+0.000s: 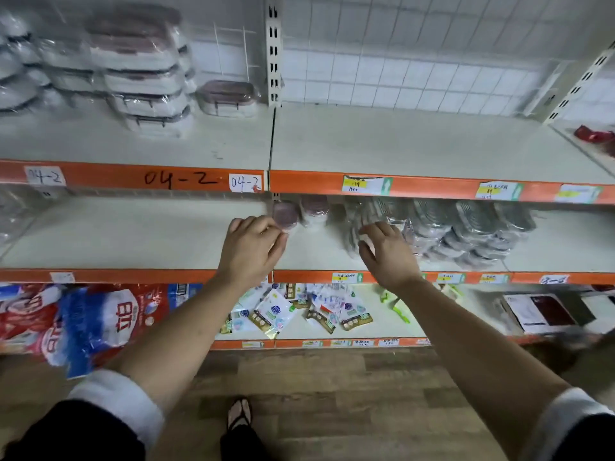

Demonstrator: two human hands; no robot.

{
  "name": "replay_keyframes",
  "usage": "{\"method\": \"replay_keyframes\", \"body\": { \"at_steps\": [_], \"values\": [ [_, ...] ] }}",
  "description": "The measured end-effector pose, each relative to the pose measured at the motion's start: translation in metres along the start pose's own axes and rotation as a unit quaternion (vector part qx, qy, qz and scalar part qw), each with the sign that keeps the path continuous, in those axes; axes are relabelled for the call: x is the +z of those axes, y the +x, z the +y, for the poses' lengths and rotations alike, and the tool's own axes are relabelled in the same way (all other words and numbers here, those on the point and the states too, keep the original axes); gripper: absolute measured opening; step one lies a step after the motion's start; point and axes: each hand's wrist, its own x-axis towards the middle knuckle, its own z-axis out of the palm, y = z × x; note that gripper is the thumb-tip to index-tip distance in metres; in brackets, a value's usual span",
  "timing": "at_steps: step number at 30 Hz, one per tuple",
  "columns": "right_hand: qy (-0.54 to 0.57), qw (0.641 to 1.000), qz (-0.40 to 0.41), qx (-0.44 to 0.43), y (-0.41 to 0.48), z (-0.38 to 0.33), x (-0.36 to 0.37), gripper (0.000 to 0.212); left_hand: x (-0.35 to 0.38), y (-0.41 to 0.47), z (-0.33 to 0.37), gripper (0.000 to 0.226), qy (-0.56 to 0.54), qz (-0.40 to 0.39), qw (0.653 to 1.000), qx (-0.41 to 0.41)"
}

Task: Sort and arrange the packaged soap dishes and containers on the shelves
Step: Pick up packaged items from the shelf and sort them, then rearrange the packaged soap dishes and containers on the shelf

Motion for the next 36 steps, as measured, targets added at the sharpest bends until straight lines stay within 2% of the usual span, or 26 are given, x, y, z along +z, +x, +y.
{"method": "replay_keyframes", "body": {
  "at_steps": [9,15,21,24,26,30,33,36],
  "values": [
    [0.033,0.993,-0.106,0.036,-0.001,0.026,0.102,0.029,0.092,-0.016,-0.015,0.046,0.019,-0.083,0.995,-0.051],
    [0.039,0.992,-0.118,0.034,0.038,0.036,0.156,0.028,0.159,0.001,-0.039,0.056,0.018,-0.115,0.988,-0.100],
    [0.033,0.995,-0.089,0.041,0.106,0.055,0.210,0.031,0.238,0.040,-0.067,0.037,0.009,-0.087,0.987,-0.138],
    [-0.005,0.998,-0.043,0.049,0.142,0.067,0.241,0.037,0.282,0.059,-0.087,0.046,0.010,-0.084,0.989,-0.124],
    [-0.041,0.997,-0.013,0.057,0.161,0.073,0.254,0.043,0.305,0.070,-0.099,0.044,0.014,-0.090,0.988,-0.125],
    [-0.030,0.997,0.004,0.066,0.192,0.082,0.278,0.058,0.346,0.085,-0.122,0.045,0.014,-0.114,0.983,-0.145],
    [-0.027,0.997,-0.007,0.070,0.203,0.088,0.293,0.058,0.365,0.093,-0.131,0.049,0.025,-0.138,0.979,-0.148],
    [0.006,0.996,0.003,0.085,0.210,0.089,0.302,0.053,0.375,0.096,-0.132,0.050,-0.021,-0.108,0.979,-0.169]
  ]
}}
